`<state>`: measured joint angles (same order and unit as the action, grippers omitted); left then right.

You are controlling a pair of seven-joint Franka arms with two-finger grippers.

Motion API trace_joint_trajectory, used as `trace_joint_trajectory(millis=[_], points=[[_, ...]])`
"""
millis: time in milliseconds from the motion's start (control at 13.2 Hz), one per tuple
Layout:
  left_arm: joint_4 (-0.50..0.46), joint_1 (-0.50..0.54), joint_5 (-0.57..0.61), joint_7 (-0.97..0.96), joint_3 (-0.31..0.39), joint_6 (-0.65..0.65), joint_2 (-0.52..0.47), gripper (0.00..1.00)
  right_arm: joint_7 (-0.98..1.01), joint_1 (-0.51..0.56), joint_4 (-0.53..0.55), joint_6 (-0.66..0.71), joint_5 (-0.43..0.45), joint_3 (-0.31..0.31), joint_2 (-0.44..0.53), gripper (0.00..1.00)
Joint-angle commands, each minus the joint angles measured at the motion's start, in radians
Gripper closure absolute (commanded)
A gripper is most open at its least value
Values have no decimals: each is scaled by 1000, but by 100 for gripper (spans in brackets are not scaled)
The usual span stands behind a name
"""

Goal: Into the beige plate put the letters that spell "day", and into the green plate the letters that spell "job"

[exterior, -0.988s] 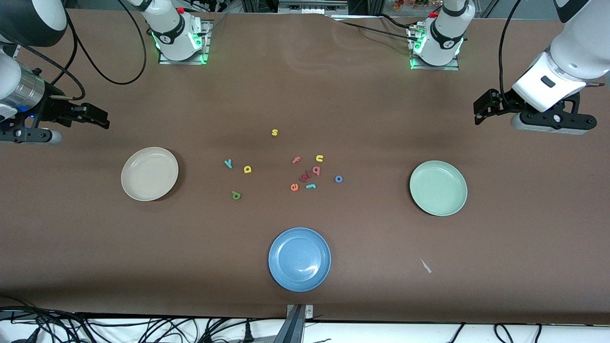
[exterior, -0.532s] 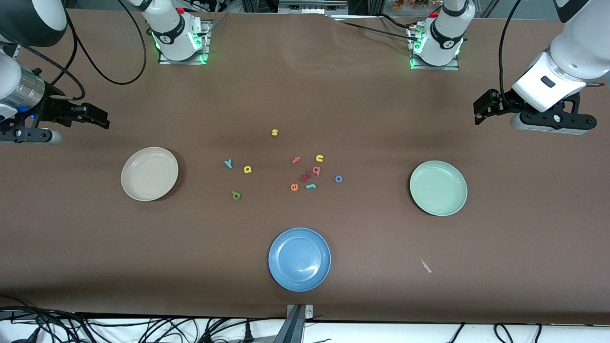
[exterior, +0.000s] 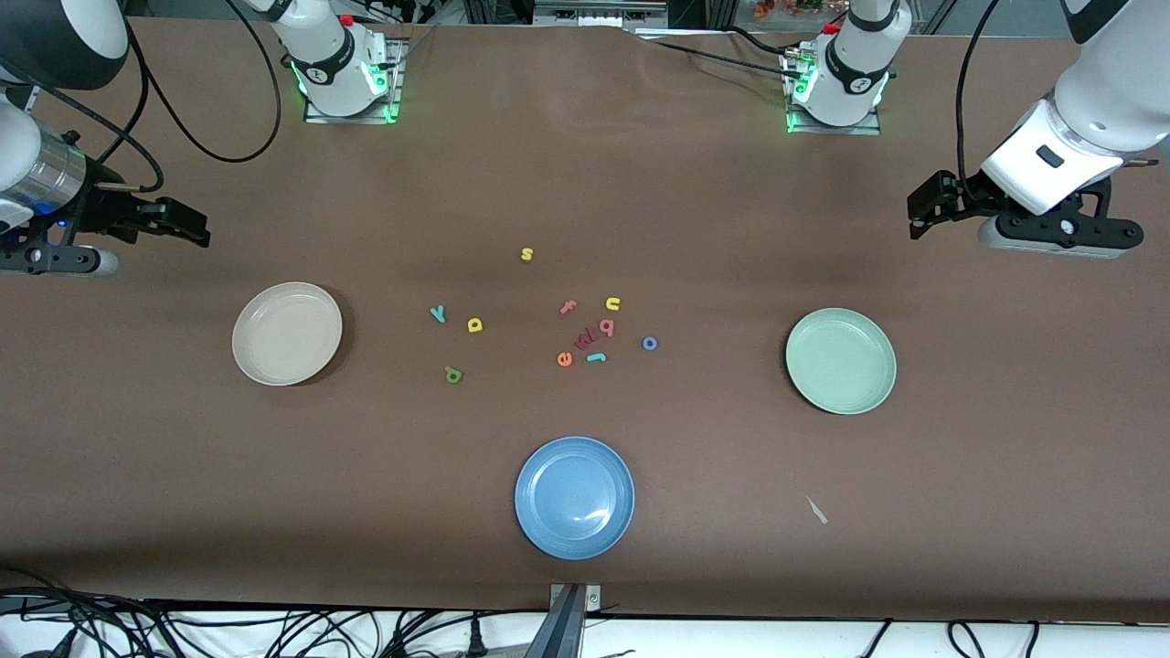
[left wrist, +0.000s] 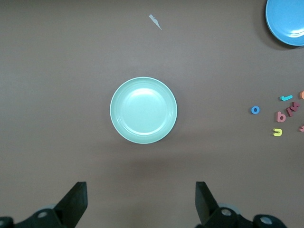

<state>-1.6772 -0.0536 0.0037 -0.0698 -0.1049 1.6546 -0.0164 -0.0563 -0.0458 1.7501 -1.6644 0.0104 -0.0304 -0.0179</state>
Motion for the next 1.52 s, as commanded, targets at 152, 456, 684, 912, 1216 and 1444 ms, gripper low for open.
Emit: trace_joint_trajectory(millis=[152, 456, 684, 912, 1216, 1444], points=[[30, -3, 10, -4, -4, -21, 12, 0, 3, 3, -15, 18, -17, 0, 1, 0], [30, -3, 10, 1, -4, -21, 12, 0, 3, 1, -15, 18, -17, 0, 1, 0], [30, -3, 10, 1, -4, -21, 12, 0, 0, 1, -15, 18, -17, 0, 1, 0], [30, -3, 10, 1, -4, -24, 12, 0, 0, 1, -15, 18, -17, 0, 1, 0], [30, -2, 10, 2, -4, -42, 12, 0, 0, 1, -15, 18, -17, 0, 1, 0], [30, -3, 10, 4, -4, -46, 12, 0, 0, 1, -15, 18, -17, 0, 1, 0]])
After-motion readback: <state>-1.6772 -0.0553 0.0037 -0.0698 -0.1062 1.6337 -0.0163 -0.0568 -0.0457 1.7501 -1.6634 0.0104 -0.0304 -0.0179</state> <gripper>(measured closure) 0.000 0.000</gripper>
